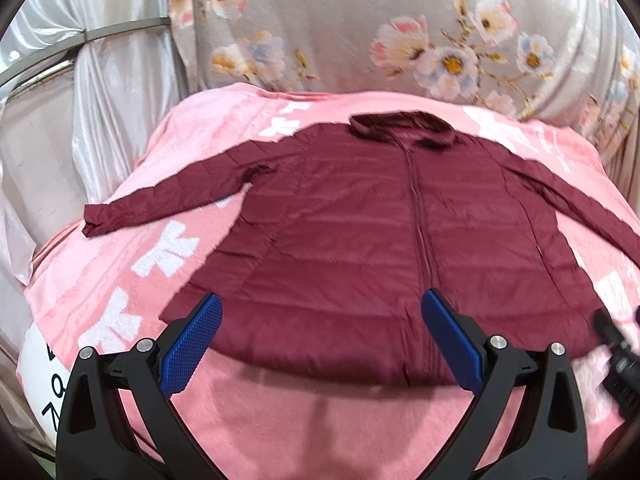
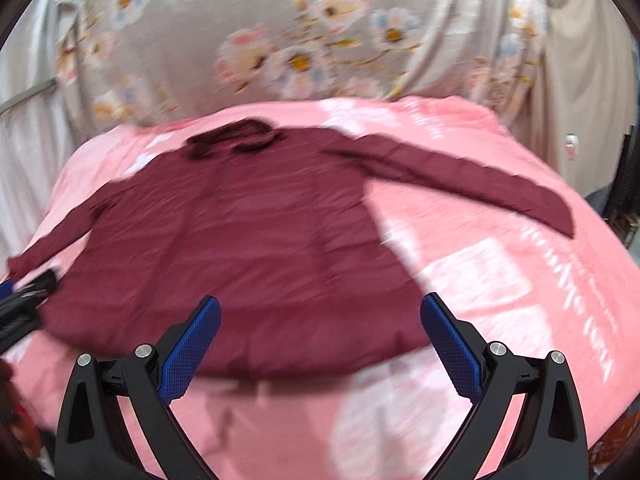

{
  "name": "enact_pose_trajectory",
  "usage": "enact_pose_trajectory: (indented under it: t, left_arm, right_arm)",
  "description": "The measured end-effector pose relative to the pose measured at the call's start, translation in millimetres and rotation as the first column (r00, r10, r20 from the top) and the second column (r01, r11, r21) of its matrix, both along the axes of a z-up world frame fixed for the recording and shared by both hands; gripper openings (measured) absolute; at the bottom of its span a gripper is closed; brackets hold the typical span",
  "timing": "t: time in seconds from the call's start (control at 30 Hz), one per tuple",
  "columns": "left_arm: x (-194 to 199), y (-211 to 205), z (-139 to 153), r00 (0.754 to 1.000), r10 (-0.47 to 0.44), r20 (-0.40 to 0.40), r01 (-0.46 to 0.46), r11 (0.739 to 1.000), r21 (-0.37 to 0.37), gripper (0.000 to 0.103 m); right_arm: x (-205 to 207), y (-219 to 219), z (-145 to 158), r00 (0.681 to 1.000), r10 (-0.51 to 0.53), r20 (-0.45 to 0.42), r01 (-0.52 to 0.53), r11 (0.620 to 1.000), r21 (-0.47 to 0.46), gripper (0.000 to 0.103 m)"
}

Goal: Fold large clothes

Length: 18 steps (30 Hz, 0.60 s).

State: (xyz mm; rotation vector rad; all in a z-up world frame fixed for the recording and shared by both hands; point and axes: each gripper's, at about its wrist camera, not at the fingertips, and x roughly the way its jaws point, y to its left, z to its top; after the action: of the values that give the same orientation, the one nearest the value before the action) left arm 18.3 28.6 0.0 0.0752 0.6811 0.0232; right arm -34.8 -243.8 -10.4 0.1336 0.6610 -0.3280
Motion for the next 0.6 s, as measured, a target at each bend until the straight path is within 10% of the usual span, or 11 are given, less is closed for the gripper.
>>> enact_pose_trajectory:
  t: [0.23,0.6]
  left_arm:
    - [31.6,-2.2,13.1,0.999,0.016,0.028,-0.016,1.000,-0.002,0.097]
    - [87.2,-24.2,14.8,0.999,0.043,-0.003,-0.043,0.999,-0.016,0.097]
  right_arm:
    - [13.7,-146.0,0.9,0.970,-0.228,0.090,0.218,0.970,0.108,0.098]
    - [54.7,-288.0,-49.8,0.881,-0.470,-0.050,0.467,0.850,0.244,0.098]
